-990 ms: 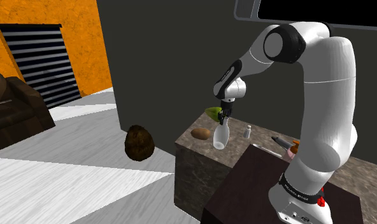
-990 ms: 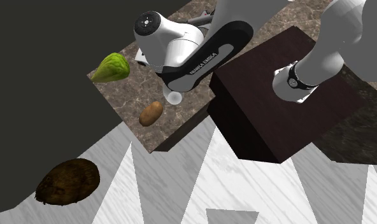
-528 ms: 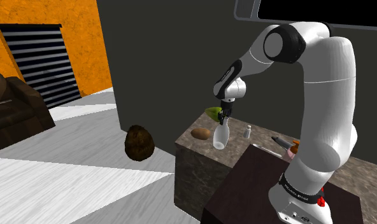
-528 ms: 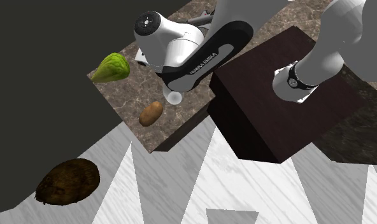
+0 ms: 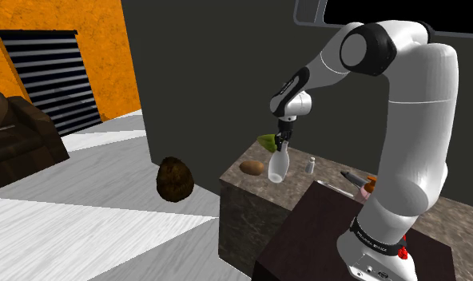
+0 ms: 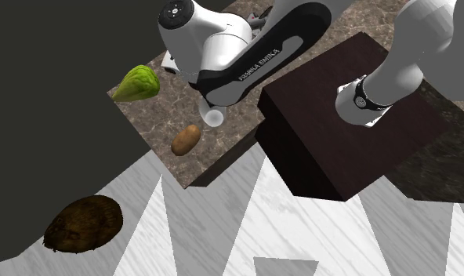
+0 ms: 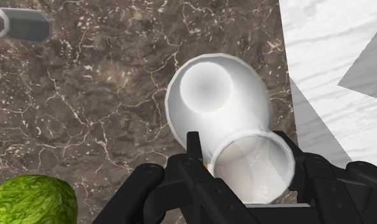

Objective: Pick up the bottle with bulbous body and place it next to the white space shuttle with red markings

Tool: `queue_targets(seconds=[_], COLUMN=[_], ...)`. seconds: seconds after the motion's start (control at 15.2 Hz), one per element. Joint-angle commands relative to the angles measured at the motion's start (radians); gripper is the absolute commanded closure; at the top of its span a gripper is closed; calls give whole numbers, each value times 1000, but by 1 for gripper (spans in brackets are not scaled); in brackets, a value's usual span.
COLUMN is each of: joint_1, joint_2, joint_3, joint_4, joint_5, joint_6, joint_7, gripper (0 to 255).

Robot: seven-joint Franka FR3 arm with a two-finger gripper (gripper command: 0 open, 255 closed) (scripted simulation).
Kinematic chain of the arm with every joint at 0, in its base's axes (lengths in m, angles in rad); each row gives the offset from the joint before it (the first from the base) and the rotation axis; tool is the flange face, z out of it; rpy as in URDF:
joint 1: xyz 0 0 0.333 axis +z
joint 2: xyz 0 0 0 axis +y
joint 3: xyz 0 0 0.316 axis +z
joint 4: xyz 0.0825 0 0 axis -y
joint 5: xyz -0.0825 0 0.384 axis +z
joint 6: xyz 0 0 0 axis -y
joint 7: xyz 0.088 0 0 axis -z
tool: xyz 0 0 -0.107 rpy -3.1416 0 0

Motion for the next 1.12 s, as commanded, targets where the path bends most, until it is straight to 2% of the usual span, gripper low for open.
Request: queue_targets(seconds=[0.0, 1.06], joint_1=[6, 32], joint_2=[-25, -182], joint_3=[-8, -40], joint_4=[0, 44], joint_5=[-14, -104], joint_6=[-24, -212], joint_7=[10, 68], gripper=[255, 255])
